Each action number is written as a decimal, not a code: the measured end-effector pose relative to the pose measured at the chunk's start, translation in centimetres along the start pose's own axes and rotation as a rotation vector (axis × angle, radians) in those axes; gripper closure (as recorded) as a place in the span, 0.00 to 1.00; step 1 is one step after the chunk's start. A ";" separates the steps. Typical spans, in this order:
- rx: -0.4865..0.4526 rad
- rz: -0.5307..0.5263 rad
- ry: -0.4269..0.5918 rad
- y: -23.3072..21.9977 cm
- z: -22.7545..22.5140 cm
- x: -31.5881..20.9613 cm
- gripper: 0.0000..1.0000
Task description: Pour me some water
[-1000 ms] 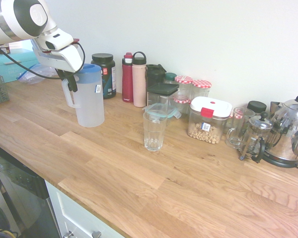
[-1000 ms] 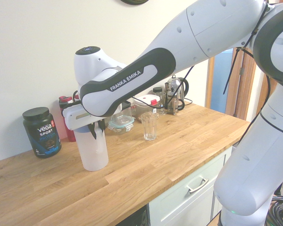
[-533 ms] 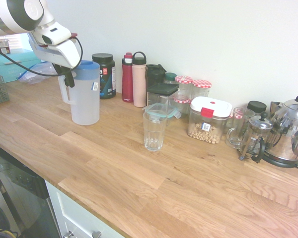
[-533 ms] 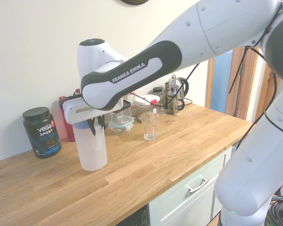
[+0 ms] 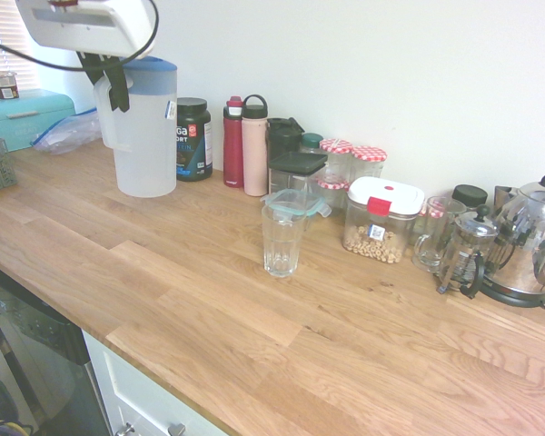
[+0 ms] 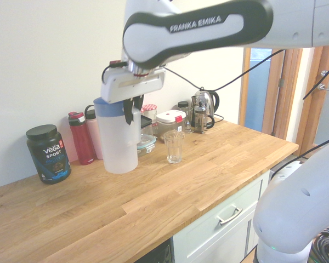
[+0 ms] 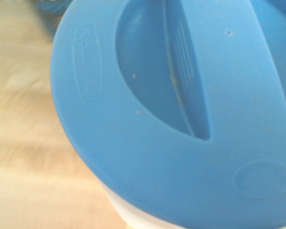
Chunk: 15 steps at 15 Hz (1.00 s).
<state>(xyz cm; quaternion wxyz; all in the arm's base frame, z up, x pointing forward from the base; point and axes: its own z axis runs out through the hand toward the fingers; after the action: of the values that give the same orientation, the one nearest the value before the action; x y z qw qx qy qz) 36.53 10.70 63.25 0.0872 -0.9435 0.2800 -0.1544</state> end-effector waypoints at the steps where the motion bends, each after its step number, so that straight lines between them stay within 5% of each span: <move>1: 0.011 -0.052 -0.031 1.9 -1.3 1.4 1.00; 12: -0.034 -0.675 -0.255 19.7 -4.4 9.6 1.00; 15: -0.053 -0.717 -0.245 24.0 -4.7 11.0 1.00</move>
<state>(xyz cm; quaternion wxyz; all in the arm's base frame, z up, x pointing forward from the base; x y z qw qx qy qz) 31.67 -15.62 64.33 0.0363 -0.9949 -0.0768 -0.0538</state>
